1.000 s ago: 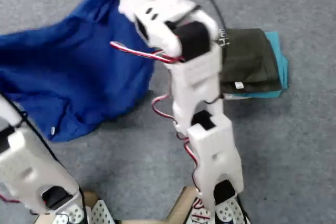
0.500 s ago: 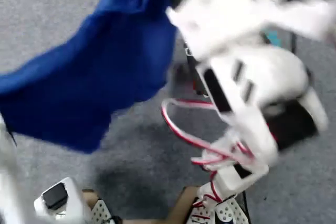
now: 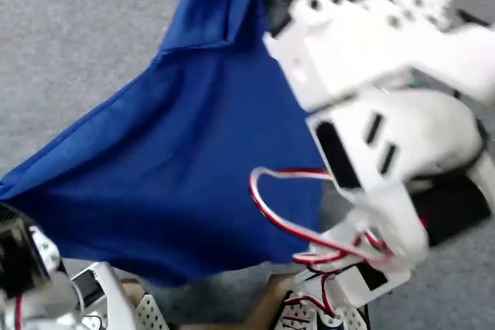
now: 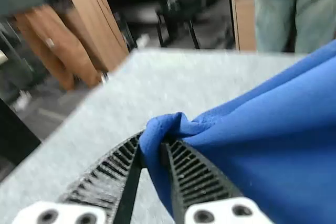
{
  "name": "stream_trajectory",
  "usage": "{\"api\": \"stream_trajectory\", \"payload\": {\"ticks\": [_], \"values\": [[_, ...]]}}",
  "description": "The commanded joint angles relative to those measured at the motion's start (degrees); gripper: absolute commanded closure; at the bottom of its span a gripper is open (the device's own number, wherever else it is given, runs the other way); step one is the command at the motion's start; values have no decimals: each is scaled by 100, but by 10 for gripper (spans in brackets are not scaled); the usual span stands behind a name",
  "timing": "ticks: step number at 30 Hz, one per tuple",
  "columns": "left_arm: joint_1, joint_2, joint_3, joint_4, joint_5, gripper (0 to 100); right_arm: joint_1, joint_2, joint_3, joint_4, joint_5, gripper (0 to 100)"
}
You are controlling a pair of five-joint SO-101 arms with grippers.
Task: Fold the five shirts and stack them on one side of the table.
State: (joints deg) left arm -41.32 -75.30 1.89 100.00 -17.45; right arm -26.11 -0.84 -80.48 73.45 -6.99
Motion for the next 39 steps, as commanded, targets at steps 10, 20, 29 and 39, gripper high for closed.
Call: {"api": "stream_trajectory", "payload": {"ticks": [10,20,29,39], "values": [[127,3253,3231,-7323,-35,971,79,2273,2703,-3481,0,985],[66,6989,-963,-5837,149,972,53,3873,1701,-3684,9,985],[84,7701,-1807,-3235,-123,971,62,4189,505,-1415,9,985],[75,6066,1402,-2514,-1108,972,510,4224,-497,2286,26,985]]}}
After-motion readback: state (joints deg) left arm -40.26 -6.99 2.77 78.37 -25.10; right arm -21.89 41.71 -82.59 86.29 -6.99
